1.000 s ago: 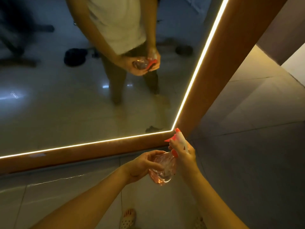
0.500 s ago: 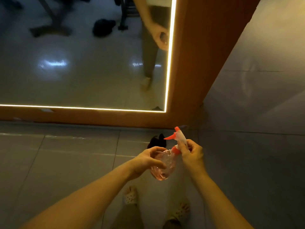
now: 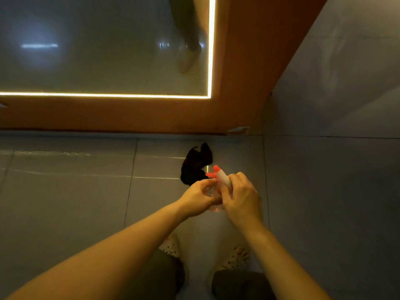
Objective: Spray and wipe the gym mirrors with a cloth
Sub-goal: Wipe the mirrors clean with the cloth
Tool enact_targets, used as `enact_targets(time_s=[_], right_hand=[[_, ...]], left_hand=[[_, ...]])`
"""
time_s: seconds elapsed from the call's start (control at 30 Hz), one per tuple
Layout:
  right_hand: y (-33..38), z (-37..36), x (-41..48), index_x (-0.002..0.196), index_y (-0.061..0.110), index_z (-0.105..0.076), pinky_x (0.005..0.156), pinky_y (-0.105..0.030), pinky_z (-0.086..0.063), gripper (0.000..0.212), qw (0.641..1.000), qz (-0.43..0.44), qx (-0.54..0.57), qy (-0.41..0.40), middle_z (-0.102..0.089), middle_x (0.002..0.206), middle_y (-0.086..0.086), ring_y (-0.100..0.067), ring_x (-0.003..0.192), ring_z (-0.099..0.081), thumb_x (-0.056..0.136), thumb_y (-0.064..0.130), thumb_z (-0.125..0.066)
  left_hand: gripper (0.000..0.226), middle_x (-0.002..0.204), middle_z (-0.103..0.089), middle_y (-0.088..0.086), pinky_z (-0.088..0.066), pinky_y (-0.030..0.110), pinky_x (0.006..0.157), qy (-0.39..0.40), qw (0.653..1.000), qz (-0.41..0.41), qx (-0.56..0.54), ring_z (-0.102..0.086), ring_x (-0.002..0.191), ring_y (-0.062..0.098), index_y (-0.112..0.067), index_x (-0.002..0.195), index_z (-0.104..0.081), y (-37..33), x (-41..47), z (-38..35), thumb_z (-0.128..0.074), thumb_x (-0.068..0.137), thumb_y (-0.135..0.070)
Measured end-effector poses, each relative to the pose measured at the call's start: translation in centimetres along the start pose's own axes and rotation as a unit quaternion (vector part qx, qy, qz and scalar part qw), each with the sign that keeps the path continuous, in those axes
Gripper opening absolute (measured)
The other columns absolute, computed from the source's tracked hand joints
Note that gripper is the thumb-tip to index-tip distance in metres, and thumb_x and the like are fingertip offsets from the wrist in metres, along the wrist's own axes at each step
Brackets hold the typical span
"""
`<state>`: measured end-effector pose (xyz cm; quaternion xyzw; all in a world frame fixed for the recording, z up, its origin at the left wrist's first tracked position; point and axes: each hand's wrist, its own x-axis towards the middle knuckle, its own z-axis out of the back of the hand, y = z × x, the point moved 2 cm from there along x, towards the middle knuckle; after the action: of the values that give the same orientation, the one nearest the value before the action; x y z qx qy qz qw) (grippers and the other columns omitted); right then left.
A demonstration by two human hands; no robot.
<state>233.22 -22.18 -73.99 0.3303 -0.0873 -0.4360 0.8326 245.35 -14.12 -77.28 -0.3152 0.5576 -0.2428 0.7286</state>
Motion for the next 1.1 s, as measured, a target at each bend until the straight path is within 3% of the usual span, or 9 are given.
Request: enact_targets(time_s=[0.13, 0.23, 0.33, 0.43, 0.6, 0.73, 0.9, 1.0, 1.1], right_hand=[[-4.9, -6.2, 0.6, 0.093, 0.016, -0.061, 0.054, -0.027, -0.034, 0.016, 0.992, 0.046, -0.104, 0.044, -0.049, 0.087, 0.002, -0.018, 0.058, -0.052, 0.098, 0.032, -0.061], [-9.1, -10.6, 2.7, 0.091, 0.013, -0.062, 0.052, -0.023, -0.027, 0.017, 0.994, 0.017, -0.096, 0.044, -0.042, 0.086, 0.004, -0.021, 0.058, -0.050, 0.098, 0.028, -0.065], [-14.1, -14.9, 5.7, 0.091, 0.013, -0.064, 0.054, -0.026, -0.031, 0.024, 0.991, -0.021, -0.105, 0.077, -0.043, 0.089, 0.004, -0.017, 0.066, -0.047, 0.102, 0.034, -0.060], [-18.5, -18.3, 9.1, 0.099, 0.013, -0.069, 0.066, -0.033, -0.042, 0.026, 0.984, -0.046, -0.130, 0.112, -0.052, 0.095, 0.000, -0.022, 0.082, -0.059, 0.102, 0.037, -0.059], [-22.2, -21.9, 15.7, 0.109, 0.014, -0.069, 0.080, -0.039, -0.059, 0.025, 0.969, -0.117, -0.174, 0.132, -0.065, 0.098, -0.002, -0.022, 0.090, -0.068, 0.095, 0.034, -0.069], [-23.7, -22.9, 17.8, 0.109, 0.016, -0.065, 0.073, -0.033, -0.046, 0.026, 0.947, -0.102, -0.277, 0.125, -0.065, 0.103, -0.005, -0.026, 0.088, -0.063, 0.099, 0.039, -0.062], [-24.6, -22.2, 17.7, 0.114, 0.013, -0.066, 0.080, -0.038, -0.049, 0.032, 0.940, -0.167, -0.273, 0.115, -0.069, 0.114, -0.012, -0.033, 0.109, -0.067, 0.103, 0.041, -0.055], [-24.5, -22.2, 17.3, 0.116, 0.012, -0.065, 0.075, -0.036, -0.046, 0.034, 0.935, -0.183, -0.281, 0.113, -0.068, 0.110, -0.011, -0.032, 0.105, -0.067, 0.107, 0.041, -0.049], [-24.8, -22.0, 17.5, 0.116, 0.013, -0.062, 0.073, -0.035, -0.050, 0.030, 0.931, -0.201, -0.277, 0.126, -0.062, 0.094, -0.004, -0.023, 0.088, -0.062, 0.106, 0.040, -0.053]], left_hand=[[0.038, 0.117, -0.067, -0.008, -0.052, 0.015, 0.082, 0.011, 0.998, 0.001, 0.068, -0.064, 0.108, 0.008, -0.016, 0.129, -0.068, 6.3, 6.5, -1.5, -0.077, 0.093, -0.024], [0.036, 0.121, -0.066, -0.011, -0.055, 0.024, 0.095, 0.053, 0.995, -0.002, 0.086, -0.063, 0.111, 0.005, -0.021, 0.129, -0.069, 10.3, 11.3, -2.4, -0.075, 0.095, -0.030], [0.043, 0.128, -0.060, -0.016, -0.045, 0.006, 0.083, 0.085, 0.991, -0.006, 0.103, -0.057, 0.113, -0.001, -0.029, 0.141, -0.061, 14.2, 16.3, -2.5, -0.070, 0.100, -0.024], [0.040, 0.129, -0.065, -0.008, -0.052, 0.018, 0.093, 0.056, 0.987, 0.032, 0.150, -0.063, 0.112, 0.006, -0.024, 0.139, -0.064, 18.5, 21.4, -1.0, -0.069, 0.100, -0.024], [0.029, 0.125, -0.065, -0.001, -0.056, 0.035, 0.098, -0.014, 0.938, 0.012, 0.347, -0.064, 0.113, 0.018, -0.022, 0.127, -0.068, 25.4, 28.4, 1.5, -0.070, 0.099, -0.028], [0.052, 0.135, -0.053, 0.002, -0.052, 0.038, 0.102, -0.113, 0.866, -0.028, 0.486, -0.054, 0.122, 0.022, -0.025, 0.141, -0.056, 28.7, 32.6, 2.0, -0.072, 0.094, -0.041], [0.082, 0.158, -0.041, 0.005, -0.041, 0.044, 0.118, -0.040, 0.845, 0.041, 0.532, -0.040, 0.145, 0.030, -0.025, 0.161, -0.030, 33.1, 32.7, 0.9, -0.073, 0.093, -0.043], [0.085, 0.155, -0.046, 0.007, -0.045, 0.039, 0.115, -0.004, 0.836, 0.054, 0.546, -0.048, 0.139, 0.028, -0.020, 0.164, -0.022, 34.2, 32.6, 0.6, -0.071, 0.096, -0.034], [0.062, 0.138, -0.062, 0.003, -0.051, 0.033, 0.105, 0.009, 0.857, 0.069, 0.511, -0.062, 0.122, 0.021, -0.022, 0.149, -0.047, 33.5, 32.9, 0.4, -0.073, 0.094, -0.032]])
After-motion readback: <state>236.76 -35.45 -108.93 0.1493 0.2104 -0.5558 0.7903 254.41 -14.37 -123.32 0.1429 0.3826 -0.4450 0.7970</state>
